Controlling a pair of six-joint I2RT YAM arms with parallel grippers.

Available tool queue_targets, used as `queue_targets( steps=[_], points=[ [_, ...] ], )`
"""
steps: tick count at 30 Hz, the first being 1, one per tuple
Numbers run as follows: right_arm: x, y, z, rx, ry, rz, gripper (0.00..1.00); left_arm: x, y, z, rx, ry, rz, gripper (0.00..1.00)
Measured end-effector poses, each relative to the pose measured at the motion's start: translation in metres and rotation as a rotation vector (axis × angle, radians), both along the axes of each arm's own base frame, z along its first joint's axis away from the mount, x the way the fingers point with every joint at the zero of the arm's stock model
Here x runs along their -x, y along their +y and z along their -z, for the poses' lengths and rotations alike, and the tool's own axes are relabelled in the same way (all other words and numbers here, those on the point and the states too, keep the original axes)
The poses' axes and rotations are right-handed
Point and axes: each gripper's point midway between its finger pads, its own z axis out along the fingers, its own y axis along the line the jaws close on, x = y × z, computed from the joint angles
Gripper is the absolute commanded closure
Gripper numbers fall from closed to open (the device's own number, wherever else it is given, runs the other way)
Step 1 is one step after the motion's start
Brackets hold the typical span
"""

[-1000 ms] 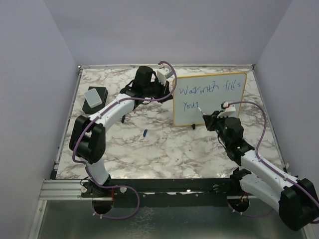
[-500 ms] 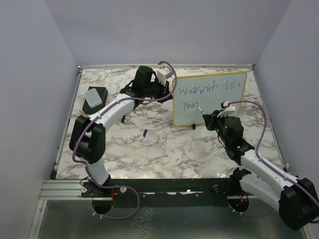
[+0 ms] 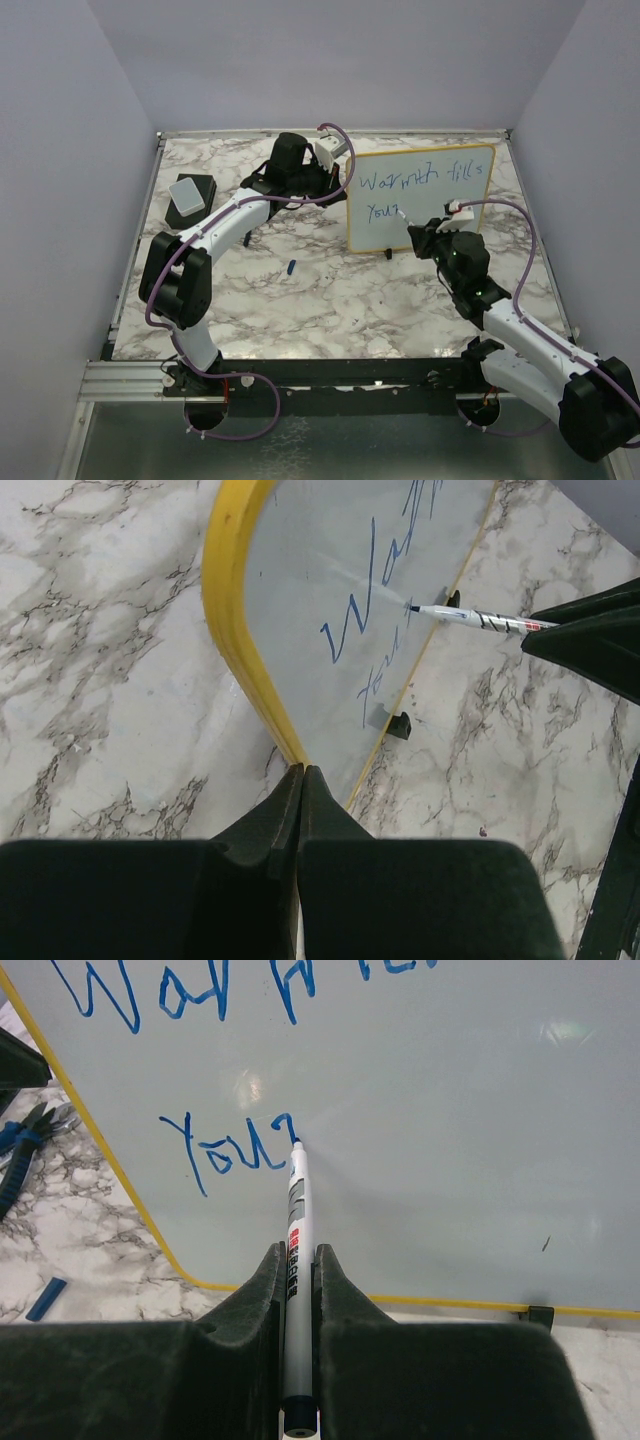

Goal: Write a sentence on the whiteboard

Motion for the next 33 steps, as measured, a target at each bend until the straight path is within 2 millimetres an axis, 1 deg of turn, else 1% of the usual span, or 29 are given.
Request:
queue_targets(
  steps=[8,15,17,21,23,33],
  points=[
    [-0.002,-0.007,-0.004,0.003,-0.013,0.041,0.99,0.000,0.000,0.000,0.000,0.000,0.000,1.00],
    [-0.002,-0.008,-0.005,0.002,-0.018,0.046,0.99,0.000,0.000,0.000,0.000,0.000,0.000,1.00],
    [-0.001,-0.009,-0.009,0.003,-0.030,0.045,0.99,0.000,0.000,0.000,0.000,0.001,0.001,1.00],
    [0.004,-0.012,-0.027,-0.013,-0.082,0.048,0.99,0.001,-0.001,0.000,0.000,0.003,0.003,1.00],
    [0.005,-0.015,-0.032,-0.017,-0.094,0.062,0.99,0.001,-0.001,0.000,-0.001,0.003,0.003,1.00],
    [0.007,-0.034,-0.017,0.004,-0.037,0.163,0.99,0.001,0.000,0.001,-0.001,0.003,0.003,1.00]
  ],
)
